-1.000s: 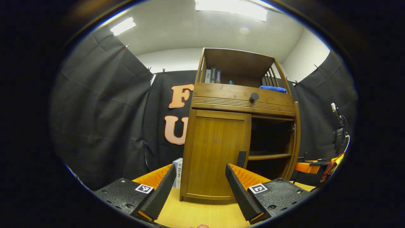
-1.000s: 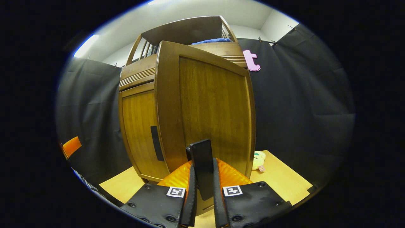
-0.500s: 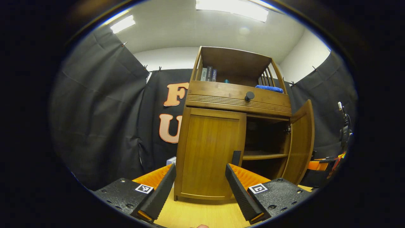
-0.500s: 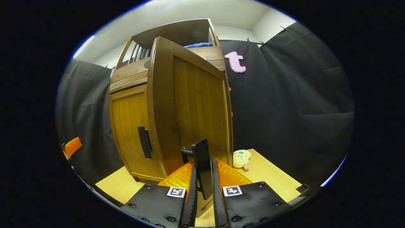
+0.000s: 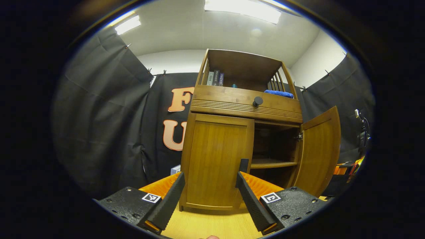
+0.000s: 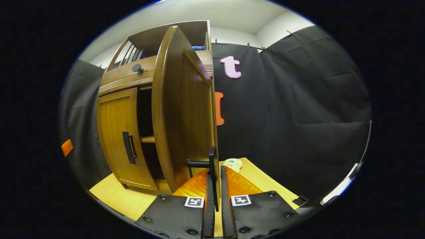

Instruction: Open the right door of the double-door shoe cabinet with the right hand, and open the left door with the left hand.

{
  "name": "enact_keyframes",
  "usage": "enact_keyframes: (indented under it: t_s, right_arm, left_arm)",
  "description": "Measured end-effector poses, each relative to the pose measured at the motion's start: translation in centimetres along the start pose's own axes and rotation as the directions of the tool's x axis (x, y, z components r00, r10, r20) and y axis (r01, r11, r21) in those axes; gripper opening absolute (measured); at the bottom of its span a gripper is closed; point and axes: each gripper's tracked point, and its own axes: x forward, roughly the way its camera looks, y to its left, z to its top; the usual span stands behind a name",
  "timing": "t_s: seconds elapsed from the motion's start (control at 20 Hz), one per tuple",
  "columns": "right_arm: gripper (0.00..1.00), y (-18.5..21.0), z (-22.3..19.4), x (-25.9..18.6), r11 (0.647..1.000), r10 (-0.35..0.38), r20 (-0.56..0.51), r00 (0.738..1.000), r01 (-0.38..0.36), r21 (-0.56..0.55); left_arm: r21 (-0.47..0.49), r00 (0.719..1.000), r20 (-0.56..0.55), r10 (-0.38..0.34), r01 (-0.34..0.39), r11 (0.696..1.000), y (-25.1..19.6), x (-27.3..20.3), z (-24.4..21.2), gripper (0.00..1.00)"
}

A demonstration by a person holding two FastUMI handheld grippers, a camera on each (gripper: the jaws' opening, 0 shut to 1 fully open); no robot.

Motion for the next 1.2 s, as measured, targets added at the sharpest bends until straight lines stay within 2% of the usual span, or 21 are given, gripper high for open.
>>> enact_keyframes:
  t_s: [0.05, 0.1, 0.15, 0.25, 0.3, 0.35, 0.7, 0.8, 0.95, 1.0, 1.05, 1.15, 1.2]
  right_arm:
    - [0.17, 0.0, 0.2, 0.1, 1.0, 0.016, 0.007, 1.0, -0.016, -0.002]
    - [0.17, -0.1, 0.2, 0.1, 1.0, 0.031, 0.008, 0.999, -0.031, -0.001]
    - [0.16, -0.3, 0.3, 0.2, 0.999, 0.046, 0.014, 0.999, -0.046, 0.002]
    - [0.16, -0.7, 0.4, 0.4, 0.997, 0.073, 0.019, 0.997, -0.073, 0.001]
    - [0.21, -0.8, 0.4, 0.6, 0.996, 0.088, 0.017, 0.996, -0.088, -0.002]
    - [0.16, -1.0, 0.4, 0.5, 0.994, 0.108, 0.011, 0.994, -0.108, -0.001]
    - [0.16, -1.5, 0.2, 0.7, 0.975, 0.224, -0.017, 0.975, -0.224, -0.002]
    - [0.16, -1.8, 0.0, 0.6, 0.967, 0.255, -0.03, 0.966, -0.255, 0.005]
    - [0.16, -1.6, 0.2, 0.7, 0.955, 0.295, -0.012, 0.955, -0.295, 0.024]
    - [0.16, -1.3, 0.1, 0.6, 0.952, 0.304, -0.007, 0.953, -0.303, 0.035]
    - [0.17, -1.2, 0.2, 0.6, 0.952, 0.305, -0.002, 0.952, -0.305, 0.04]
    - [0.17, -1.7, 0.0, 0.2, 0.956, 0.292, 0.0, 0.956, -0.292, 0.031]
    - [0.17, -2.2, -0.3, -0.1, 0.962, 0.273, -0.011, 0.962, -0.273, 0.029]
  left_arm:
    - [0.001, 1.0, -0.001, -0.005, 0.005, 1.0, -0.1, 0.1, -0.1, 0.95]
    - [-0.001, 1.0, -0.003, -0.009, 0.009, 1.0, -0.2, 0.2, -0.2, 0.98]
    - [-0.005, 1.0, -0.007, -0.013, 0.013, 1.0, -0.4, 0.3, -0.3, 0.94]
    - [-0.015, 1.0, -0.013, -0.021, 0.021, 1.0, -0.6, 0.5, -0.5, 0.94]
    - [-0.017, 1.0, -0.016, -0.023, 0.022, 1.0, -0.7, 0.5, -0.6, 0.91]
    - [-0.016, 1.0, -0.017, -0.023, 0.022, 1.0, -0.7, 0.6, -0.6, 0.95]
    - [-0.002, 1.0, -0.01, -0.011, 0.011, 1.0, -0.5, 0.5, -0.4, 0.91]
    - [-0.005, 1.0, -0.015, -0.016, 0.016, 1.0, -0.8, 0.5, -0.5, 0.94]
    - [0.0, 0.999, -0.034, -0.03, 0.03, 1.0, -1.6, 0.6, -1.3, 0.94]
    - [0.003, 0.998, -0.045, -0.032, 0.033, 0.999, -1.9, 0.7, -1.7, 0.92]
    - [0.001, 0.998, -0.056, -0.038, 0.038, 0.999, -2.2, 0.7, -2.2, 0.94]
    - [-0.006, 0.996, -0.079, -0.052, 0.052, 0.999, -2.7, 0.6, -3.3, 0.92]
    - [-0.003, 0.995, -0.087, -0.054, 0.054, 0.999, -2.8, 0.5, -3.7, 0.95]
